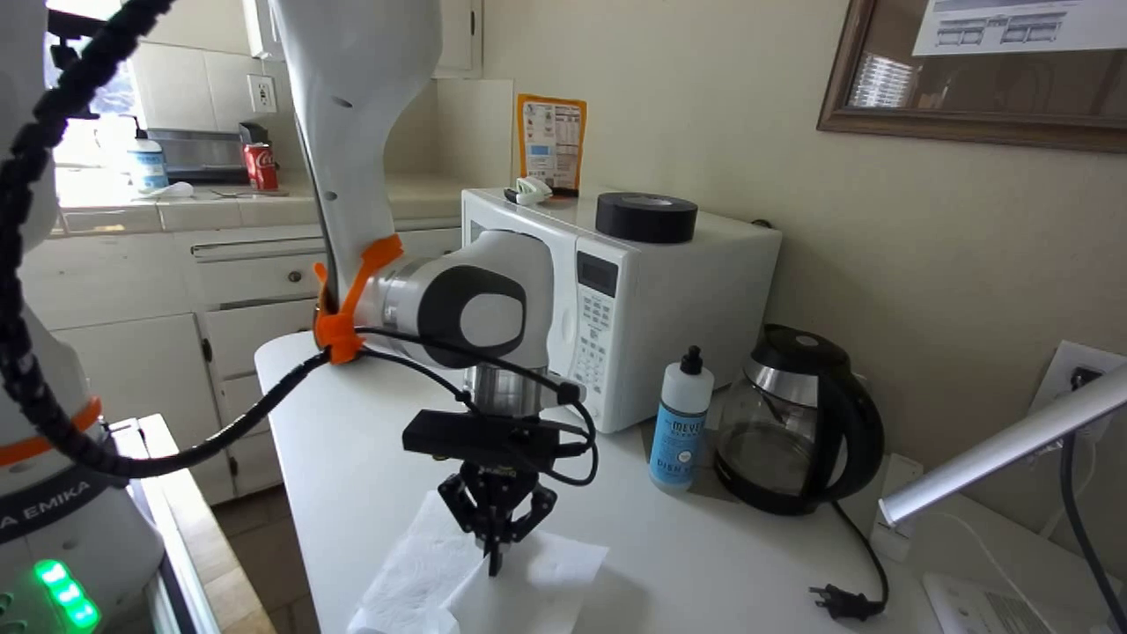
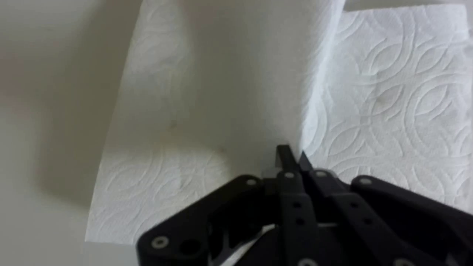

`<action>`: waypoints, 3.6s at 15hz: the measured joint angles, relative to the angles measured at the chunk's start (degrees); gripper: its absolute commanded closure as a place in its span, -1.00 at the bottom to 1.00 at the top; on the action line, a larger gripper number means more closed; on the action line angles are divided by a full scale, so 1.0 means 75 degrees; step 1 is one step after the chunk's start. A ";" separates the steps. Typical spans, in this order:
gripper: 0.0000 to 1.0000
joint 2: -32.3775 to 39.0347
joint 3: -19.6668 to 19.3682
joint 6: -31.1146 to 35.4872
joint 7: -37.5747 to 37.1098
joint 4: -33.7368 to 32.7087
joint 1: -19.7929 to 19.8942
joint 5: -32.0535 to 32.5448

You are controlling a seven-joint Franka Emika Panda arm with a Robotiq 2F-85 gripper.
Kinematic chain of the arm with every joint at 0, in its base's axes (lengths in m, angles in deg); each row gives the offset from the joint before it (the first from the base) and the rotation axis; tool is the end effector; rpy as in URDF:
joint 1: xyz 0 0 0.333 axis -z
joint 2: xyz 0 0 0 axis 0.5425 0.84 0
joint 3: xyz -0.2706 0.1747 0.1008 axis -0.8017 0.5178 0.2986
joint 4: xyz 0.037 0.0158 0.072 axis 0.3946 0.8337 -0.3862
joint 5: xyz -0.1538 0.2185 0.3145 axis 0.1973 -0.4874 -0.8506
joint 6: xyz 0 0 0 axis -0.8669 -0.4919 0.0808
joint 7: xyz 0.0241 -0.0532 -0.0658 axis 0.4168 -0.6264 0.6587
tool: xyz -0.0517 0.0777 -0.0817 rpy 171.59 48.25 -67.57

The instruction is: Use the towel to sweep the objects to the right

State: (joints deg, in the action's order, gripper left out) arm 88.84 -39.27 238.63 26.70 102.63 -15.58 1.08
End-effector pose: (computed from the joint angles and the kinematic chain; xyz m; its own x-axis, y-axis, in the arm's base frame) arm 0.3479 -0.2090 0.1231 0.8238 0.4825 -0.2977 0.5260 -0.8463 0.0840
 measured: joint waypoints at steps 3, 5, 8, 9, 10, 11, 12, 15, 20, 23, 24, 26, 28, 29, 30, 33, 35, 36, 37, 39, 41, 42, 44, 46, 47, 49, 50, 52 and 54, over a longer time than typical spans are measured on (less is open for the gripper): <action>0.99 0.0421 -0.0172 0.0129 -0.0582 -0.0560 -0.0231 0.0249; 0.99 0.0640 -0.0298 0.0129 -0.0996 -0.0906 -0.0421 0.0394; 0.99 0.0947 -0.0643 0.0125 -0.1774 -0.1330 -0.0650 0.0747; 0.99 0.1046 -0.0780 0.0112 -0.2058 -0.1455 -0.0702 0.0875; 0.99 0.1145 -0.0931 0.0084 -0.2369 -0.1564 -0.0756 0.1007; 0.99 0.1241 -0.1060 0.0067 -0.2655 -0.1666 -0.0793 0.1112; 0.99 0.1319 -0.1166 0.0021 -0.2932 -0.1757 -0.0817 0.1198; 0.99 0.1378 -0.1237 -0.0014 -0.3313 -0.1843 -0.0810 0.1257; 0.99 0.0402 -0.1516 -0.0063 -0.4274 -0.1447 -0.1158 0.2579; 0.99 -0.0870 -0.1600 -0.0644 -0.4421 -0.0861 -0.1352 0.3233; 0.99 -0.1312 -0.1598 -0.0838 -0.4373 -0.0645 -0.1432 0.3314; 0.99 -0.2194 -0.1229 -0.1373 -0.4294 -0.0246 -0.1362 0.3437; 0.99 -0.3051 -0.0751 -0.1755 -0.4172 0.0142 -0.1284 0.3446; 0.99 -0.3425 -0.0545 -0.1774 -0.4050 0.0335 -0.1270 0.3394; 0.99 -0.3751 -0.0362 -0.1768 -0.3877 0.0518 -0.1272 0.3285; 0.99 -0.4217 -0.0073 -0.1228 -0.2937 0.0898 -0.1368 0.2339; 0.99 -0.4048 -0.0064 -0.0571 -0.2083 0.0929 -0.1524 0.1410; 0.99 -0.3876 -0.0064 -0.0213 -0.1651 0.0934 -0.1619 0.0903; 0.99 -0.3669 -0.0127 0.0127 -0.1237 0.0939 -0.1797 0.0392; 0.99 -0.3129 -0.0438 0.0735 -0.0327 0.0953 -0.2454 -0.0852; 0.99 -0.2455 -0.1103 0.1214 0.0479 0.0966 -0.3543 -0.2070; 0.99 -0.2153 -0.1355 0.1264 0.0798 0.0962 -0.4095 -0.2674; 0.99 -0.1932 -0.0534 0.0833 0.1386 0.0914 -0.3978 -0.3878; 0.99 -0.1936 0.0299 0.0269 0.2163 0.0886 -0.3453 -0.5063; 0.99 -0.1869 0.0508 0.0170 0.2538 0.0882 -0.3163 -0.5567; 0.99 -0.1545 0.0674 0.0110 0.3018 0.0794 -0.2523 -0.6213; 0.99 -0.1307 0.0703 0.0082 0.3131 0.0681 -0.2189 -0.6375; 0.99 -0.0735 0.0821 -0.0081 0.3359 0.0322 -0.1490 -0.6649; 0.99 -0.0127 0.0973 -0.0199 0.3394 -0.0125 -0.0890 -0.6682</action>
State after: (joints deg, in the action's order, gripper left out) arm 87.89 -31.97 237.14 52.15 101.69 -22.26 -49.03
